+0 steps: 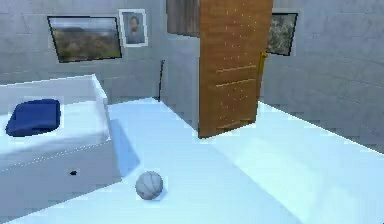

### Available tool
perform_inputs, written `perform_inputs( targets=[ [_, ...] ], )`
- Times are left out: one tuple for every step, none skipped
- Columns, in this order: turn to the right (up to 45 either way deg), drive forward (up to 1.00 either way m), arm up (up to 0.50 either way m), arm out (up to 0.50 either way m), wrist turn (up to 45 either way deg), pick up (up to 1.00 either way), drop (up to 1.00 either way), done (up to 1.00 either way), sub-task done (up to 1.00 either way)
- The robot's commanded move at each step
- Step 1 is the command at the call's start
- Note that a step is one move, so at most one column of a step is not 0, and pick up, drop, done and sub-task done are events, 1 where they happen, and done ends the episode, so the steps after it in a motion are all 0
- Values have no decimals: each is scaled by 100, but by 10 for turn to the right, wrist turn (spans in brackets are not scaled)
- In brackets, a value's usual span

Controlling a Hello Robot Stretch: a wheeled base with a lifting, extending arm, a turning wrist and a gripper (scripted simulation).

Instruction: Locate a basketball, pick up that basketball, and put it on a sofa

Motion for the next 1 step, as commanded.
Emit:
perform_inputs(
  targets=[
    [-300, 0, 0, 0, 0, 0, 0, 0, 0]
  ],
)
